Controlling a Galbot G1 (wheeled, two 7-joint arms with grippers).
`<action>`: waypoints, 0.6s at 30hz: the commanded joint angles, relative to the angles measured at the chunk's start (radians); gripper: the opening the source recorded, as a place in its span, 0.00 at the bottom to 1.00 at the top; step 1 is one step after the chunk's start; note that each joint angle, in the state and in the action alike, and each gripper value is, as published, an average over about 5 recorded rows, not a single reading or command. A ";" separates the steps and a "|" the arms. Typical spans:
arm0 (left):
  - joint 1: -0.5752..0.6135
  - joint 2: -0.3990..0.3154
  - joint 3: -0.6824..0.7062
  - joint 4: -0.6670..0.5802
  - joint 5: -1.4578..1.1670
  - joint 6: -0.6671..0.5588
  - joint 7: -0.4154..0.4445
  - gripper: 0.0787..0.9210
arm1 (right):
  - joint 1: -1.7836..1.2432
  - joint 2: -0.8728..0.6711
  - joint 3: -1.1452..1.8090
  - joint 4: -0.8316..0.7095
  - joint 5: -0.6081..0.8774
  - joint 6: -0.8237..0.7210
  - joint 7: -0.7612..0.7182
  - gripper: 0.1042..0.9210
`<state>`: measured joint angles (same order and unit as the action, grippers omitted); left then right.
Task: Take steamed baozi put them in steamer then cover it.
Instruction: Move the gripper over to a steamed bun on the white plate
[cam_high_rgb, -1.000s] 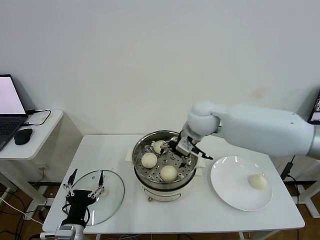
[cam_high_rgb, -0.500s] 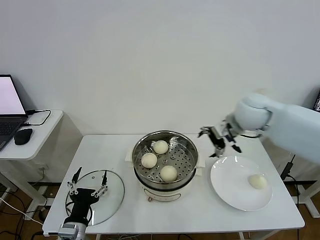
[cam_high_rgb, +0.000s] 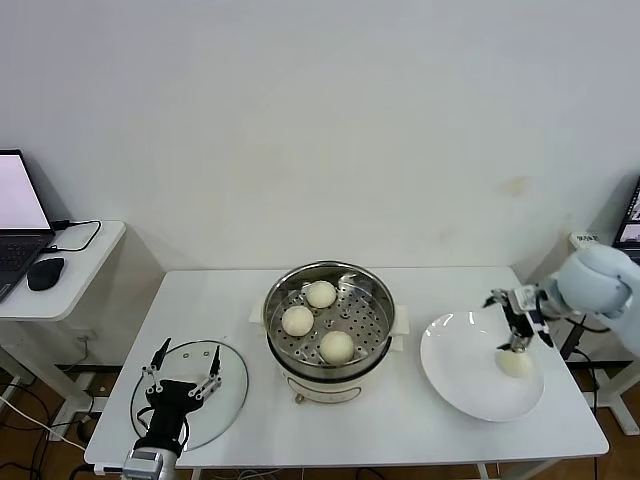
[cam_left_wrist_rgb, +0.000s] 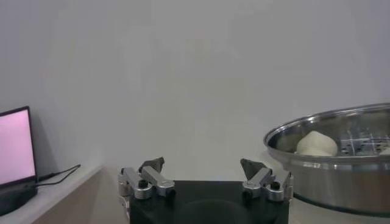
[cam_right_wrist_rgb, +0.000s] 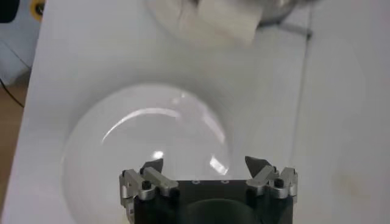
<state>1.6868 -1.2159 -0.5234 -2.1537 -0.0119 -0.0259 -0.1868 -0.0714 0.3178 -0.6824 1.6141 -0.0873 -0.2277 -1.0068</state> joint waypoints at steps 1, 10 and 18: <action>0.005 -0.001 -0.001 -0.003 0.006 0.002 0.000 0.88 | -0.451 -0.024 0.396 -0.072 -0.106 -0.008 0.006 0.88; 0.014 -0.007 -0.008 -0.004 0.010 0.001 0.000 0.88 | -0.455 0.066 0.411 -0.203 -0.186 0.001 0.016 0.88; 0.008 -0.007 -0.010 0.002 0.009 0.003 0.001 0.88 | -0.419 0.105 0.362 -0.262 -0.210 0.011 0.012 0.88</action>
<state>1.6955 -1.2239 -0.5328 -2.1525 -0.0031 -0.0242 -0.1866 -0.4288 0.3867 -0.3685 1.4325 -0.2493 -0.2205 -0.9967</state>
